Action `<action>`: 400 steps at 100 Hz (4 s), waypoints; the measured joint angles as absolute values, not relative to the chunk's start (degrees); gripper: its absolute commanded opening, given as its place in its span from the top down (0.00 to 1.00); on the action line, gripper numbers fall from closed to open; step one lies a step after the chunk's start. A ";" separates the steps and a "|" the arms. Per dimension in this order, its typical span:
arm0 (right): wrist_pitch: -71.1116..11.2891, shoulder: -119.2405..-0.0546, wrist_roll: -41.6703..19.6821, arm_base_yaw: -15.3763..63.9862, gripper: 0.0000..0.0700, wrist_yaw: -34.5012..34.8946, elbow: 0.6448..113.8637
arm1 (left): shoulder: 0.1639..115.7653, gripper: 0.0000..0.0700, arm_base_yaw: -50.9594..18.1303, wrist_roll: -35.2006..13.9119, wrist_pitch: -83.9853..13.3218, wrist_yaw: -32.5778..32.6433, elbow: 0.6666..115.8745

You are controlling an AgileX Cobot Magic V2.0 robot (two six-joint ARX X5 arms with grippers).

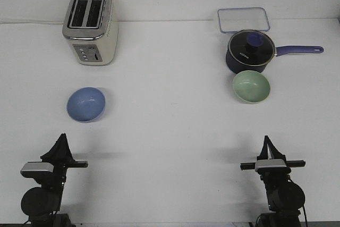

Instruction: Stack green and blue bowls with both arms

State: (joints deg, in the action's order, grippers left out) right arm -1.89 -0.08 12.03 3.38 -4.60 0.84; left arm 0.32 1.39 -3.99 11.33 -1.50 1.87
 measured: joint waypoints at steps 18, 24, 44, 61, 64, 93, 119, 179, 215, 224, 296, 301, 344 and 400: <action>-1.89 -0.08 12.03 3.38 1.00 -4.60 0.84 | 0.32 0.98 1.39 -3.99 11.33 -1.50 1.87; -1.89 -0.08 12.01 3.38 1.00 -4.60 0.84 | 0.32 0.98 1.39 -3.99 11.33 -1.50 1.87; -1.89 -0.08 12.01 3.38 1.00 -4.60 0.84 | 0.32 0.98 1.39 -3.97 11.33 -1.50 1.87; -1.89 -0.08 12.03 3.38 1.00 -4.60 0.84 | 0.32 0.98 1.39 -3.99 11.33 -1.50 1.87; -1.89 -0.08 12.01 3.38 1.00 -4.60 0.84 | 0.32 0.98 1.39 -3.99 11.33 -1.50 1.87; 0.10 -0.08 9.45 3.38 1.00 -4.40 0.84 | 0.32 0.98 1.39 -3.99 11.33 -1.50 1.87; -0.78 -0.08 -9.37 3.38 1.00 -4.36 1.19 | 0.32 0.98 1.39 -3.99 11.33 -1.50 1.87; -26.89 -29.23 -17.54 3.31 0.30 -4.45 39.48 | 0.32 0.98 1.39 -3.99 11.33 -1.50 1.87; -34.92 -60.53 -17.04 -0.34 0.30 -2.28 60.27 | 0.32 0.98 1.39 -3.99 11.33 -1.50 1.87; -37.06 -68.69 -16.27 -2.76 0.30 -1.02 64.86 | 0.32 0.98 1.39 -3.99 11.33 -1.50 1.87; -33.87 -104.12 -11.75 -11.68 0.37 7.40 79.15 | 0.32 0.98 1.39 -3.99 11.33 -1.50 1.87; -33.69 -104.44 -11.70 -11.68 0.51 7.53 79.18 | 0.32 0.98 1.39 -3.99 11.33 -1.50 1.87; -33.82 -105.58 -10.94 -12.23 1.00 8.34 80.05 | 0.32 0.98 1.39 -3.99 11.33 -1.50 1.87; -41.28 -83.79 -10.98 -7.01 1.00 19.57 80.05 | 0.32 0.98 1.39 -3.97 11.33 -1.50 1.87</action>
